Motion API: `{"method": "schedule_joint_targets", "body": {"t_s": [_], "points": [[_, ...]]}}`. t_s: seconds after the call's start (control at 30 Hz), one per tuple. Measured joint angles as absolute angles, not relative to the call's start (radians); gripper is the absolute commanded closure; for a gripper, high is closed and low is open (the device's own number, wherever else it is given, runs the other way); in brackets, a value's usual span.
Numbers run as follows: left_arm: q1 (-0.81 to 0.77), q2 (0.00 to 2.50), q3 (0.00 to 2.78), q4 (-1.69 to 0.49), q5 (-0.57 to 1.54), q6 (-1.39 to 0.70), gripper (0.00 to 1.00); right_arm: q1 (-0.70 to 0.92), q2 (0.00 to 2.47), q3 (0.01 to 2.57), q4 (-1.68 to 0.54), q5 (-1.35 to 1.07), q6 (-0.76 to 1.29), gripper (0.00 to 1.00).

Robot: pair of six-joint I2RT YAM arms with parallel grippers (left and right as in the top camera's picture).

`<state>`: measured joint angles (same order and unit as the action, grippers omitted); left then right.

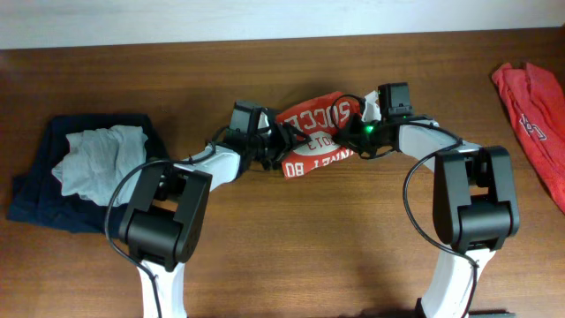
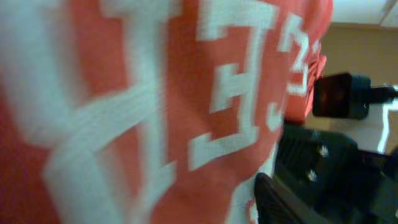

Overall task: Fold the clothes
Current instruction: 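Grasp the folded shirt's left and right sides with both grippers, then release with the right gripper and carry the shirt left with the left gripper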

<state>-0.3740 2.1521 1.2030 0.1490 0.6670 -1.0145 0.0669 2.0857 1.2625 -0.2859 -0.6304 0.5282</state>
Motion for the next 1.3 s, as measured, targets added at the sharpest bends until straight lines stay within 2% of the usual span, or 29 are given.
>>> {"method": "schedule_joint_targets", "body": {"t_s": [0.1,0.17,0.2,0.4,0.6,0.77,1.0,1.3], "points": [[-0.374,2.168,1.198,0.185,0.654,-0.990,0.86,0.067,2.086,1.262,-0.299,-0.635,0.527,0.96],[-0.373,2.179,1.194,0.193,0.661,-0.932,0.98,0.066,2.086,1.262,-0.303,-0.655,0.520,0.96],[-0.370,2.179,1.194,0.195,0.669,-0.910,0.99,0.064,2.086,1.262,-0.303,-0.670,0.512,0.96],[-0.319,2.184,1.194,0.178,0.796,-0.748,0.99,0.012,2.078,1.262,-0.369,-0.787,0.460,0.96],[-0.208,2.125,1.193,-0.044,0.866,-0.574,0.99,-0.093,1.887,1.261,-0.507,-0.765,0.384,0.96],[-0.079,1.852,1.187,-0.223,0.860,-0.421,0.99,-0.105,1.746,1.262,-0.580,-0.708,0.328,0.96],[0.084,1.475,1.191,-0.436,0.846,-0.278,0.99,-0.105,1.737,1.261,-0.588,-0.685,0.310,0.96],[0.479,1.399,1.190,-0.780,0.807,-0.035,1.00,-0.105,1.737,1.261,-0.599,-0.677,0.306,0.96]]}}
